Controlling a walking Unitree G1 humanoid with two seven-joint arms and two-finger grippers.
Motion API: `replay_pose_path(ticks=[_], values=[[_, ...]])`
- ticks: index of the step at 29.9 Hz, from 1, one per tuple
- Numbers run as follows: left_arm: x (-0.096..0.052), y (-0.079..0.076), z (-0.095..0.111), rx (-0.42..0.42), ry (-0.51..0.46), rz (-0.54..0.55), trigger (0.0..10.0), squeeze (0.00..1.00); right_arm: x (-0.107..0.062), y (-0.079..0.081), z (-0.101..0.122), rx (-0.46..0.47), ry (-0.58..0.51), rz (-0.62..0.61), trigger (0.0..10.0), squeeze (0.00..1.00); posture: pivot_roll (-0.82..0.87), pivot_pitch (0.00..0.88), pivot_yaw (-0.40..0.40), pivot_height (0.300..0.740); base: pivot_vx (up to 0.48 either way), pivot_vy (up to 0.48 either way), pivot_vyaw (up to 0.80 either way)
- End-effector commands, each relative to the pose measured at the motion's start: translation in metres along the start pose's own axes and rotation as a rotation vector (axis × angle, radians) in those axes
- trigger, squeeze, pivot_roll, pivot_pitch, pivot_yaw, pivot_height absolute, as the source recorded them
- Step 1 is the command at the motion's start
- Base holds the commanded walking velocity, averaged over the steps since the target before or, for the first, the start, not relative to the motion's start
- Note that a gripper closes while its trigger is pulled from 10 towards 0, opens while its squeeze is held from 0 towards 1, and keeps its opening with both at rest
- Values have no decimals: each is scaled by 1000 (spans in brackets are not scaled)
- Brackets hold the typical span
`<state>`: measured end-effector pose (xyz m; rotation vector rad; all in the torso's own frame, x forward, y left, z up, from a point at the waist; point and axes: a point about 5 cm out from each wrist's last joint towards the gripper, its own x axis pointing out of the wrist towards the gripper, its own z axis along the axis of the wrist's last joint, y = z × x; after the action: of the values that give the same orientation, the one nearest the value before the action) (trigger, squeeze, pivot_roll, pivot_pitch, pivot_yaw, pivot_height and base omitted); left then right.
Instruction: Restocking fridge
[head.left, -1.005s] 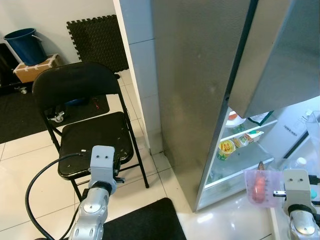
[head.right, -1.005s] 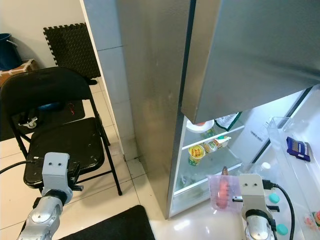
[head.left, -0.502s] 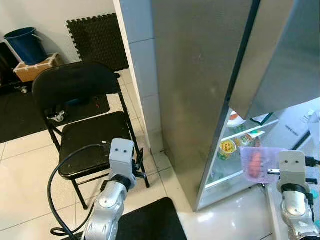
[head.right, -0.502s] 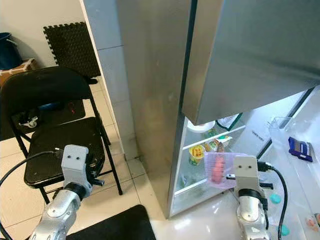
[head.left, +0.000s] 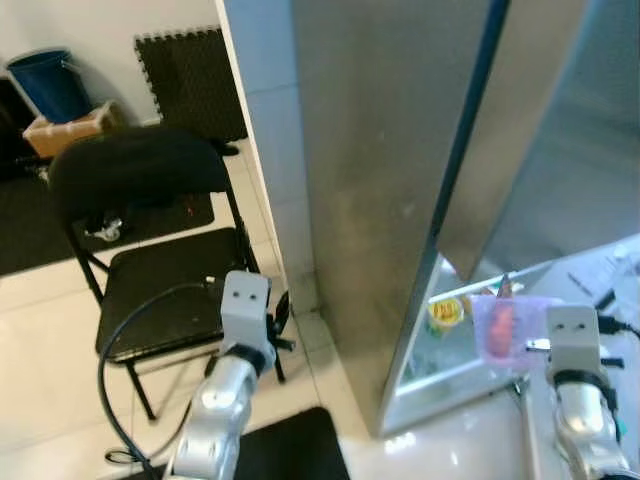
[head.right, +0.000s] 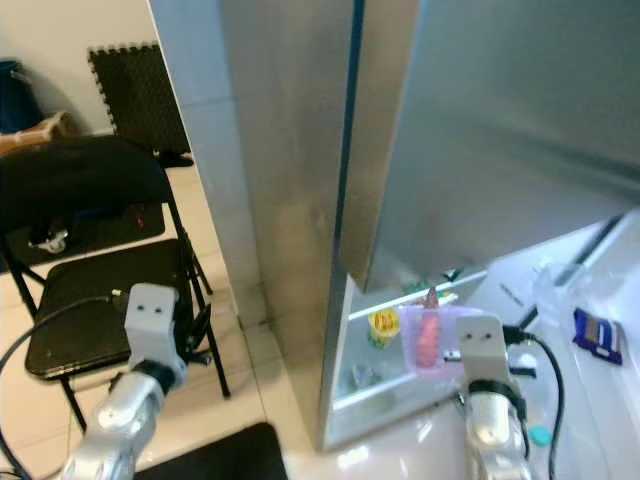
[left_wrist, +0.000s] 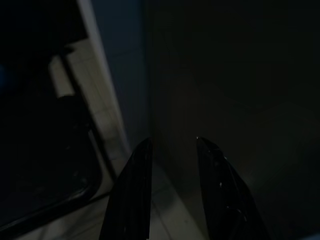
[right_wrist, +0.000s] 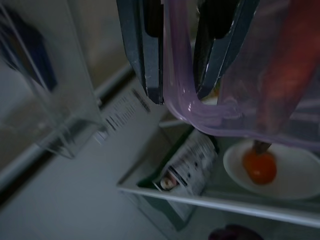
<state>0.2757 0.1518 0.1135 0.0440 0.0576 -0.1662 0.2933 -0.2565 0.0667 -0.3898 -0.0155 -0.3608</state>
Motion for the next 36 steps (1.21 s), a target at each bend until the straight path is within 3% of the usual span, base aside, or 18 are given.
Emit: replay_pose_path(ticks=[1, 7, 28, 36], values=[[-2, -2, -3, 6, 17, -10, 10000, 0, -3, -8, -7, -9, 17, -17, 10000, 0, -85, 142, 29, 740, 270, -394, 0], [-2, -2, -2, 0, 13, -9, 10000, 0, -3, -7, -7, -10, 19, -12, 10000, 0, -84, 142, 28, 740, 264, -399, 0], [-4, -1, -4, 14, 28, -21, 10000, 0, -4, -10, -13, -57, 41, -15, 10000, 0, -86, 134, 25, 740, 0, 0, 0], [-5, 0, -8, 20, 38, -10, 10000, 0, 0, -9, -5, -17, 6, -5, 10000, 0, -87, 133, 27, 740, 0, 0, 0]])
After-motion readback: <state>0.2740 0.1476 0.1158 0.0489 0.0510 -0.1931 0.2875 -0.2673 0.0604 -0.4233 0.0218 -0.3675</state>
